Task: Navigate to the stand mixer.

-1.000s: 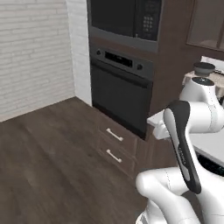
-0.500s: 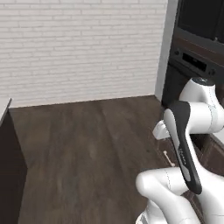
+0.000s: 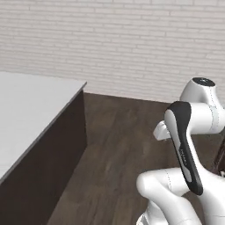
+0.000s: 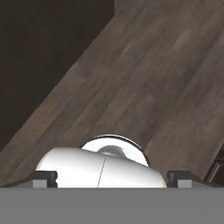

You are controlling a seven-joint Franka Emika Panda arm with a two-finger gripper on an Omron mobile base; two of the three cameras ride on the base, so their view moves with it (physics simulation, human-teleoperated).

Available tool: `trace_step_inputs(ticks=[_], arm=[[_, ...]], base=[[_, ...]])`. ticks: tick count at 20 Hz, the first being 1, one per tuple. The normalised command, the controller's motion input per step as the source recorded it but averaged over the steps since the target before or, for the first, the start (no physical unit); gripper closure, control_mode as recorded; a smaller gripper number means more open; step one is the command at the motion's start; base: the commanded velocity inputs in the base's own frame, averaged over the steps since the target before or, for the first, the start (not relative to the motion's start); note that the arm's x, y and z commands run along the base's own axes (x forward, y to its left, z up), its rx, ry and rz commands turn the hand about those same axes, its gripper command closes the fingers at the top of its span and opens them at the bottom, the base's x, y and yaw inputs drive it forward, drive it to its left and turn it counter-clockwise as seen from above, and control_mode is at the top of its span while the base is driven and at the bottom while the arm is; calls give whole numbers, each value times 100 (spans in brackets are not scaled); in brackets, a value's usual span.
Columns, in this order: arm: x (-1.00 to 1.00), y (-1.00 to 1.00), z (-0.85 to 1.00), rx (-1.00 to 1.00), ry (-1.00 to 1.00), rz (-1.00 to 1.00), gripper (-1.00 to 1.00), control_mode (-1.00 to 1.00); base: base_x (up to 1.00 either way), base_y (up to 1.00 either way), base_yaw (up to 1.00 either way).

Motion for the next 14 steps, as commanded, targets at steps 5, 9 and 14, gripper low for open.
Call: trace_step_inputs(ticks=[5, 9, 14], arm=[[0, 0, 0, 0, 0, 0, -100, 100], [0, 0, 0, 0, 0, 0, -100, 100], [0, 0, 0, 0, 0, 0, -100, 100]], base=[[9, 8, 72], [14, 22, 68], [30, 50, 57]])
